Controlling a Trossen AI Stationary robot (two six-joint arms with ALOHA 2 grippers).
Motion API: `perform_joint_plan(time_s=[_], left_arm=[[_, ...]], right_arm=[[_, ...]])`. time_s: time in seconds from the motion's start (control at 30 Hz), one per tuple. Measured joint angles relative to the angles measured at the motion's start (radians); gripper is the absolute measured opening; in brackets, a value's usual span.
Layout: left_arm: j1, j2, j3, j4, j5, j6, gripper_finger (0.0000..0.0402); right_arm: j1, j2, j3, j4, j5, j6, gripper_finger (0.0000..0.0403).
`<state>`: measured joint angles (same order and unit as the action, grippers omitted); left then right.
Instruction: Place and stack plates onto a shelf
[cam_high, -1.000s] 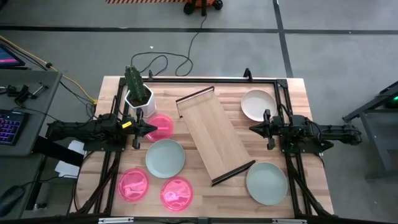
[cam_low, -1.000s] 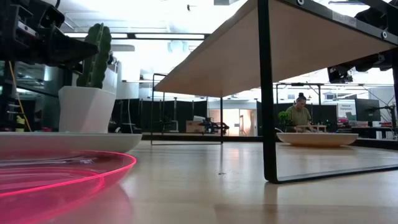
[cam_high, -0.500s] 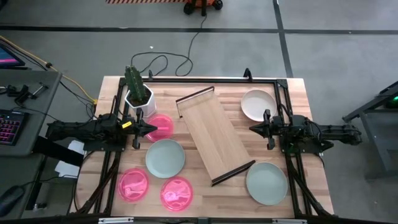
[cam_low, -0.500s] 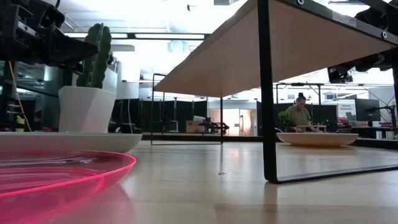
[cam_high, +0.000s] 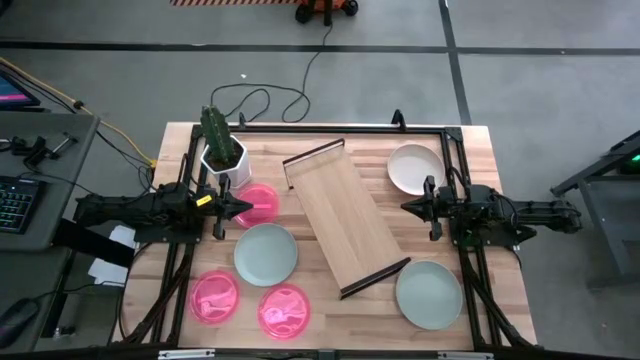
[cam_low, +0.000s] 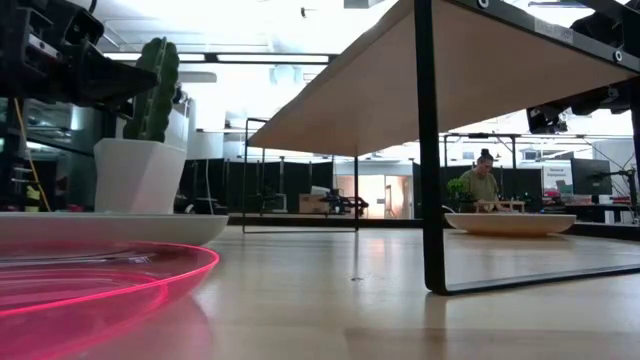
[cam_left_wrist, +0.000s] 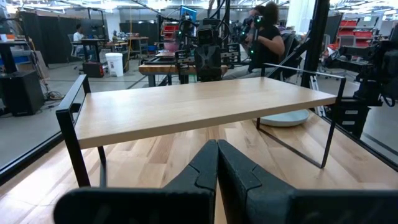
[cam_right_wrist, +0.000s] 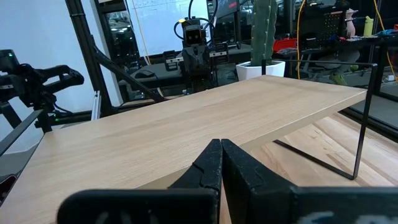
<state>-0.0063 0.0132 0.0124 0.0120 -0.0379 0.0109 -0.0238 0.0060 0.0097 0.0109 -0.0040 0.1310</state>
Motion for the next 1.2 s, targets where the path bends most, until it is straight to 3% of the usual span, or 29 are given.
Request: perform_joint_plan(time_s=[0.23, 0.37, 0.5, 0.6, 0.77, 0.83, 1.0, 1.1, 1.2], left_arm=[[0.000, 0.000, 0.000, 0.000, 0.000, 0.000, 0.0001], [0.000, 0.000, 0.000, 0.000, 0.000, 0.000, 0.0001], [0.000, 0.000, 0.000, 0.000, 0.000, 0.000, 0.0001], [0.000, 0.000, 0.000, 0.000, 0.000, 0.000, 0.0001], [0.000, 0.000, 0.000, 0.000, 0.000, 0.000, 0.0001], [0.000, 0.000, 0.000, 0.000, 0.000, 0.000, 0.0001], [0.000, 0.000, 0.000, 0.000, 0.000, 0.000, 0.0001], [0.000, 0.000, 0.000, 0.000, 0.000, 0.000, 0.0001], [0.000, 0.000, 0.000, 0.000, 0.000, 0.000, 0.0001]], right_arm=[[0.000, 0.000, 0.000, 0.001, 0.002, 0.000, 0.0000], [-0.003, 0.000, 0.000, 0.049, 0.091, 0.029, 0.0000], [-0.003, 0.000, 0.000, 0.279, 0.134, 0.375, 0.0000], [-0.003, 0.000, 0.011, 0.463, 0.229, 0.622, 0.0000], [-0.003, 0.014, 0.049, 0.554, 0.469, 0.736, 0.0000], [-0.003, 0.056, 0.087, 0.542, 0.502, 0.786, 0.0000], [-0.003, 0.291, 0.318, 0.286, 0.502, 0.748, 0.0020], [-0.012, 0.452, 0.498, -0.095, 0.546, 0.756, 0.0055], [-0.052, 0.606, 0.636, -0.538, 0.571, 0.942, 0.0100]])
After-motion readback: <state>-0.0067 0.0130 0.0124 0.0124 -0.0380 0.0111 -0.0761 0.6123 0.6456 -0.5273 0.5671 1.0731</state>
